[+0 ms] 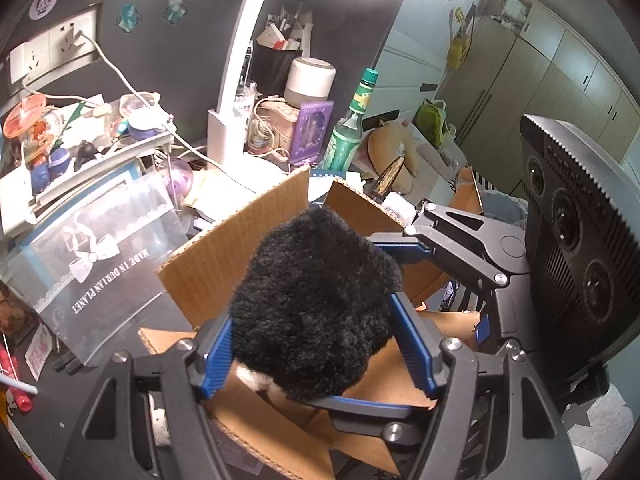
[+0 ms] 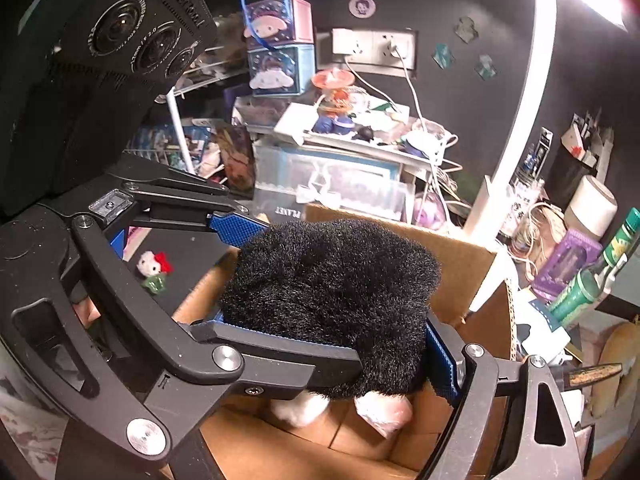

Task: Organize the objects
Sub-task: 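Carry the black plush with the right tool into the box and release, then reach the right tool to the green jelly cup and grasp it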

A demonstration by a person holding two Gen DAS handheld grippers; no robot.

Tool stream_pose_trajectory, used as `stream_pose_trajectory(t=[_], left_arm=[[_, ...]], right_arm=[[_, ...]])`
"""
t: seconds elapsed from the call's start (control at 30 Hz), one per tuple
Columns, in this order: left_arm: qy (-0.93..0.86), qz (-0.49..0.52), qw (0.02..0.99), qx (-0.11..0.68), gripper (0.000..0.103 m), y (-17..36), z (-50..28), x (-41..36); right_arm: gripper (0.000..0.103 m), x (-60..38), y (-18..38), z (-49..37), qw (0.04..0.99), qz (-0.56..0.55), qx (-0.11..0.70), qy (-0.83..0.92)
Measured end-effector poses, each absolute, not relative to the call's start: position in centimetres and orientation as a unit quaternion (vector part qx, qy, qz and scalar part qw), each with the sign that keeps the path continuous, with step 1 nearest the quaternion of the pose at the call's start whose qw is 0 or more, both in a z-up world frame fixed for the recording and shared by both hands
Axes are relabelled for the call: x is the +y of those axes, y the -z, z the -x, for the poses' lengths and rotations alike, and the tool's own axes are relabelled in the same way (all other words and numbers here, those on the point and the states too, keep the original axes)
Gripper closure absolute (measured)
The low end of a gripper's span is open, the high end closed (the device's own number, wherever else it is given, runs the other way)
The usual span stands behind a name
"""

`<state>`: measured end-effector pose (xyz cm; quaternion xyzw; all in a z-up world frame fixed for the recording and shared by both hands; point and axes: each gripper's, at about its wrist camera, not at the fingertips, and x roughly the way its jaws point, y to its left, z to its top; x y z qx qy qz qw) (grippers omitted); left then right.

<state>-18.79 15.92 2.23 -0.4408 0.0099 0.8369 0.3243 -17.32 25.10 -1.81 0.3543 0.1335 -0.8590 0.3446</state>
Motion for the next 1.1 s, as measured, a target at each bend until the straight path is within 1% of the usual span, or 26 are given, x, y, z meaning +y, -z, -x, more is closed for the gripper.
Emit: stream_pose_trajectory(t=[0.03, 0.07, 0.1, 0.17, 0.23, 0.4, 0.7, 0.8, 0.93, 1.1], left_arm=[[-0.84, 0.439, 0.32, 0.014, 0.027, -2.3, 18.7, 15.9], [-0.843, 0.436, 0.316, 0.017, 0.019, -2.4, 18.7, 15.8], [-0.846, 0.432, 0.313, 0.019, 0.014, -2.5, 18.5, 15.7], [-0.851, 0.426, 0.306, 0.024, 0.013, -2.9, 18.1, 15.2], [-0.853, 0.425, 0.303, 0.024, 0.012, -3.2, 17.9, 14.6], [-0.861, 0.417, 0.29, 0.024, 0.005, -3.6, 17.2, 13.2], [-0.885, 0.387, 0.259, 0.013, 0.005, -5.0, 14.9, 8.9], [-0.897, 0.374, 0.237, 0.002, 0.005, -5.4, 13.7, 6.1], [-0.911, 0.362, 0.197, -0.009, 0.004, -5.5, 11.7, 2.1], [-0.923, 0.354, 0.147, -0.028, 0.004, -4.3, 8.9, -3.3]], right_arm=[[0.016, 25.1, 2.0, 17.4, 0.338, -0.358, 0.138, 0.859], [0.016, 25.1, 2.1, 17.4, 0.333, -0.359, 0.143, 0.86], [0.015, 25.0, 2.2, 17.3, 0.326, -0.359, 0.151, 0.862], [0.014, 24.8, 2.6, 17.2, 0.314, -0.362, 0.168, 0.861], [0.013, 24.8, 2.9, 17.2, 0.315, -0.366, 0.169, 0.859], [0.011, 24.8, 2.6, 17.1, 0.303, -0.365, 0.17, 0.864], [0.009, 24.5, 1.5, 16.6, 0.313, -0.351, 0.142, 0.871], [0.005, 23.8, 0.8, 15.6, 0.322, -0.325, 0.132, 0.879], [0.0, 21.2, -0.4, 13.5, 0.342, -0.285, 0.145, 0.883], [0.0, 16.9, -0.9, 11.1, 0.39, -0.266, 0.166, 0.866]])
